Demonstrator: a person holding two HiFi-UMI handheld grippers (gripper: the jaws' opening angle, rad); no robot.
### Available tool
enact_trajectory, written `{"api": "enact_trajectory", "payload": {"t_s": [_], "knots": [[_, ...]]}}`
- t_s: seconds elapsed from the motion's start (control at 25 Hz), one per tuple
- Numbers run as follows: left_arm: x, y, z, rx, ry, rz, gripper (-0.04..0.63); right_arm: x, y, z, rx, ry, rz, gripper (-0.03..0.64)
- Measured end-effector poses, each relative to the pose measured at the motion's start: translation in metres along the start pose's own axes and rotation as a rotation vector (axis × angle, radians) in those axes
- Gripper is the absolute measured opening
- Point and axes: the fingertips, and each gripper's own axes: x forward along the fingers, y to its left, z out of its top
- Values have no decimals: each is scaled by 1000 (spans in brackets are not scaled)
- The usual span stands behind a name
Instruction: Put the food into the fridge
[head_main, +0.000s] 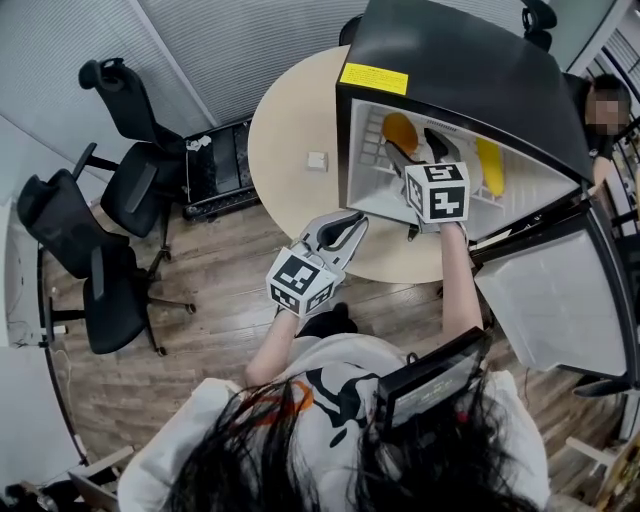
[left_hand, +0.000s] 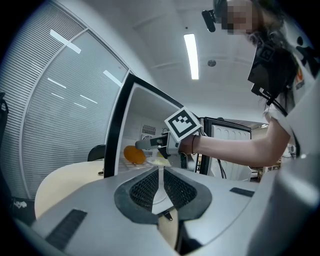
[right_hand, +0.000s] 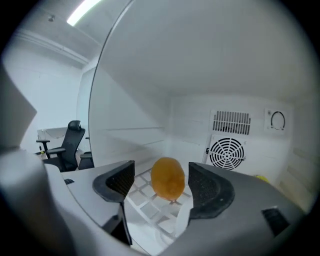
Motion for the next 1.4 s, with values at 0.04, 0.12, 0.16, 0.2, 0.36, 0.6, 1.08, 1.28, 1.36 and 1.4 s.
{"api": "enact_trajectory", "payload": {"t_s": [0.04, 0.12, 0.16, 0.2, 0.36, 0.6, 1.08, 1.28, 1.36, 1.4], "knots": [[0, -1, 0, 1, 0, 0, 25, -8, 2, 1, 25, -23, 4, 342], [1, -3, 0, 2, 3, 1, 25, -25, 6, 1, 62, -57, 13, 342], [1, -5, -1, 3, 4, 1, 25, -34, 7, -1, 74, -68, 16, 342], [2, -7, -1, 3, 6, 1, 25, -42, 10, -3, 84, -76, 19, 342], [4, -13, -2, 2, 10, 4, 25, -71, 19, -14, 98, -100, 19, 339], [7, -28, -2, 4, 13, 12, 25, -109, 26, -33, 131, -119, 1, 278], [4, -80, -5, 11, 37, 37, 25, -179, 34, -80, 191, -106, 13, 100], [1, -114, -9, 21, 42, 49, 25, -208, 40, -106, 204, -87, 47, 66], [-4, -129, -14, 21, 46, 60, 25, -221, 45, -118, 207, -77, 66, 63], [-8, -137, -17, 18, 49, 69, 25, -228, 49, -124, 208, -71, 76, 61]]}}
